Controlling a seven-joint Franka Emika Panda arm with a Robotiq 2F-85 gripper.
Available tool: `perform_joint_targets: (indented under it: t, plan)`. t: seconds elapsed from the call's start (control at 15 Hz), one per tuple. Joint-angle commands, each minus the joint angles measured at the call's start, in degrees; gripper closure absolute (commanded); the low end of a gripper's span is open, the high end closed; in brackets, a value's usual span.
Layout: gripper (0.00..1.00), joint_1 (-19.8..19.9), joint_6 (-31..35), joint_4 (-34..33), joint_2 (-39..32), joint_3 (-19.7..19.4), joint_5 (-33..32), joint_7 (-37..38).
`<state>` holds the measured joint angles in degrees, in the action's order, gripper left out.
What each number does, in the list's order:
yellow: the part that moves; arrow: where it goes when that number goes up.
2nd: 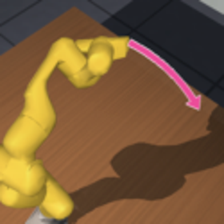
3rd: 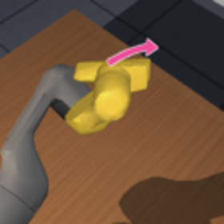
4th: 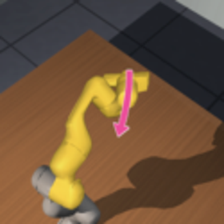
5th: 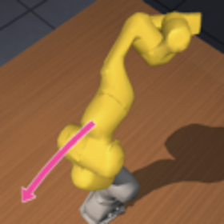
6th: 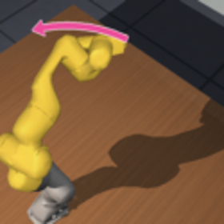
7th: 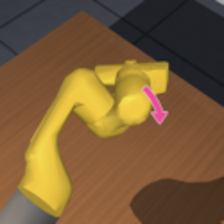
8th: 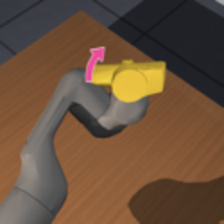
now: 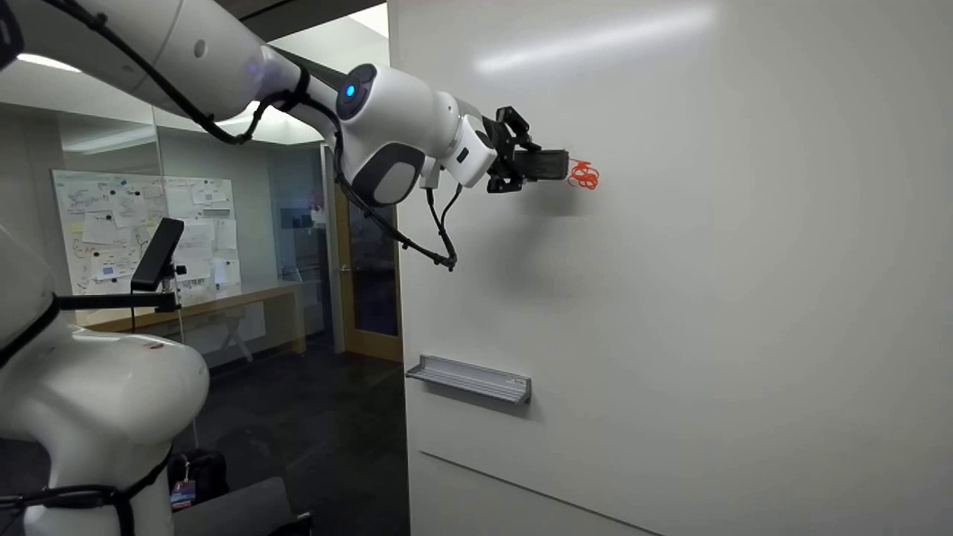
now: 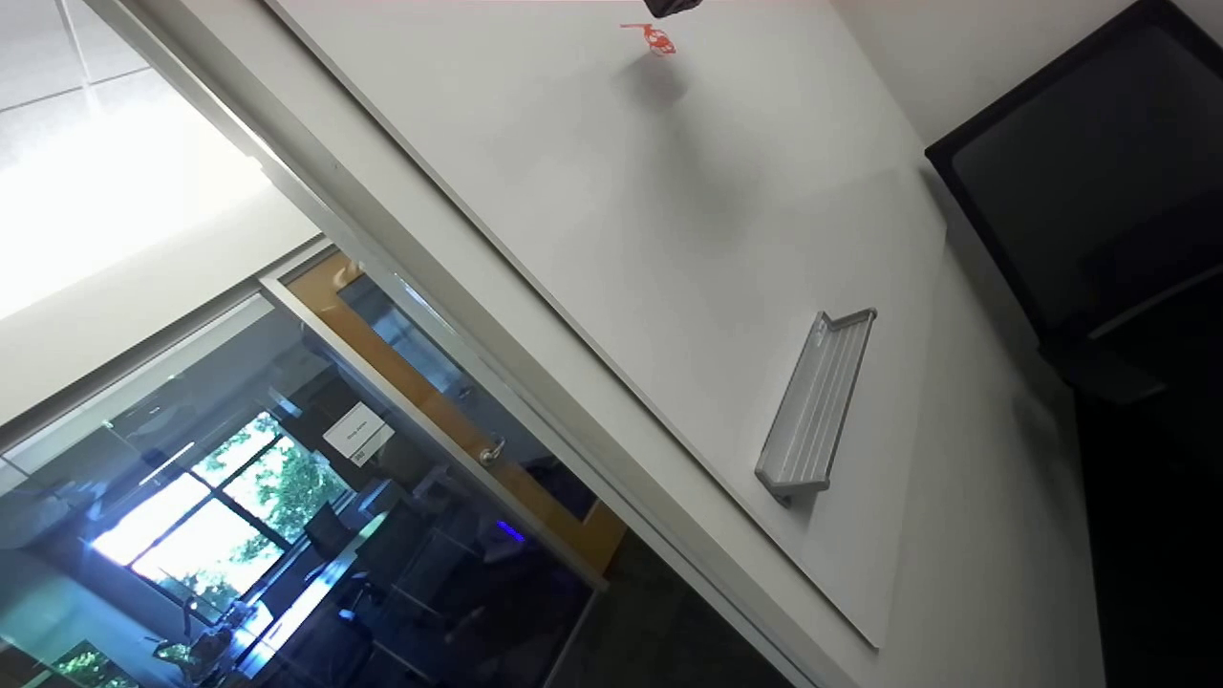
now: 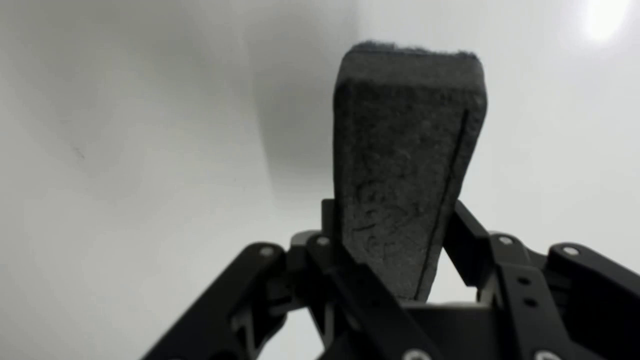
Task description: Take the eraser and rub off the contents on the whiteboard
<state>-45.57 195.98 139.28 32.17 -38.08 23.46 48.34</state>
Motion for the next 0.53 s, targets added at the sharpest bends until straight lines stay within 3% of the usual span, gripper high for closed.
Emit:
perform_joint_targets:
  t: [0.0, 0.47]
  plan:
    - [0.72, -6.42, -4.21, -6.70, -2.36, -6.57, -1.94, -0.16]
    - [0.72, -21.94, -8.13, -16.52, -4.73, -21.92, -3.43, -0.46]
